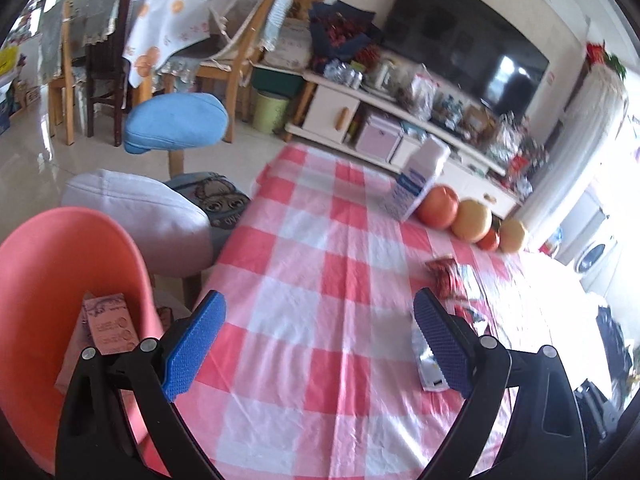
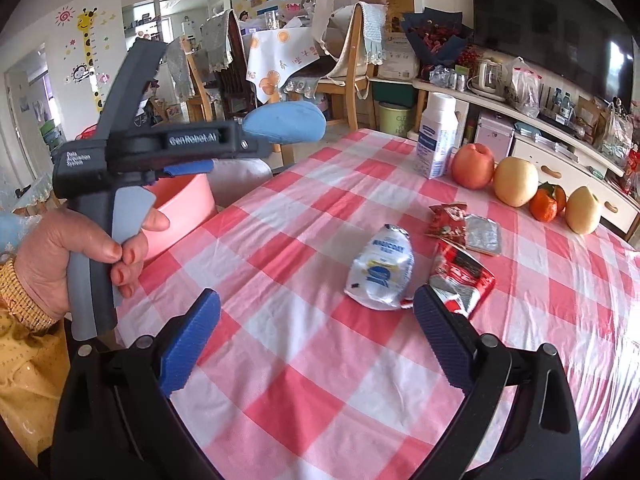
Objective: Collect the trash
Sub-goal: 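Move both tools back toward the remaining packets on the table, then grasp the white MAGICDAY bag with the left gripper while the right grasps the red Teh Tarik packet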
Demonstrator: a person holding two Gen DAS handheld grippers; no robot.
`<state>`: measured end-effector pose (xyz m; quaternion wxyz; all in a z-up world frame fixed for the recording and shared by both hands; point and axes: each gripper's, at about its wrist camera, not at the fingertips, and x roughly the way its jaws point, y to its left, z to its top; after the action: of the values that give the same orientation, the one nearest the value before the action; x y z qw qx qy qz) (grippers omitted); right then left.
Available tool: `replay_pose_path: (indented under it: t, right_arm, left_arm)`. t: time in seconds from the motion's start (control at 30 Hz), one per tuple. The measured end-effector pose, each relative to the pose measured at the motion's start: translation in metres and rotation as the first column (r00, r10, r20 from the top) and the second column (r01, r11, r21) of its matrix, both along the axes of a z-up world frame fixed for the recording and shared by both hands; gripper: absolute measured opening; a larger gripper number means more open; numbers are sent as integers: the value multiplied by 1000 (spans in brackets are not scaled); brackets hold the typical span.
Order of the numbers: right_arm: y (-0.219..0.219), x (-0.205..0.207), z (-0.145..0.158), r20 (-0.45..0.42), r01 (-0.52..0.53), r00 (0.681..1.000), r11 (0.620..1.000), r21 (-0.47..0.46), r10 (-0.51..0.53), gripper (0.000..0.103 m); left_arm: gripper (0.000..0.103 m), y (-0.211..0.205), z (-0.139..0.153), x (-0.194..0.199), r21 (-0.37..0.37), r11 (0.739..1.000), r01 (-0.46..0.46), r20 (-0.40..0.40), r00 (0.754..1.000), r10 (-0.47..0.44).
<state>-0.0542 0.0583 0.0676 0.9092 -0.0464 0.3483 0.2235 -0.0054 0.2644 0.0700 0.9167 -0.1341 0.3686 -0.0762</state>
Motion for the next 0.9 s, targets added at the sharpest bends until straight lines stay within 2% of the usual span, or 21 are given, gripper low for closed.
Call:
replay_pose_path:
  t: [0.23,0.6,0.73,0.9]
  right_arm:
    - [-33,-4,0,3,37,999,998,43,-37,98]
    - [-92,14,-8,-76,164,985,981,105,-157,98]
    - [-107,24,-17,-121,207,974,973,106,-194,98]
    - [-114,33,-25,-148,211,969,973,92,-196,98]
  left_arm:
    - [94,-34,-7,-1,53,997,63,-20,998,-62]
    - [94,-98,-23,-1,134,975,178,-61,983,-171]
    - [94,-120,-32,2,178,964,200,-80,979,-188]
    - [94,-136,-40,10,212,957,197,-102,979,-179]
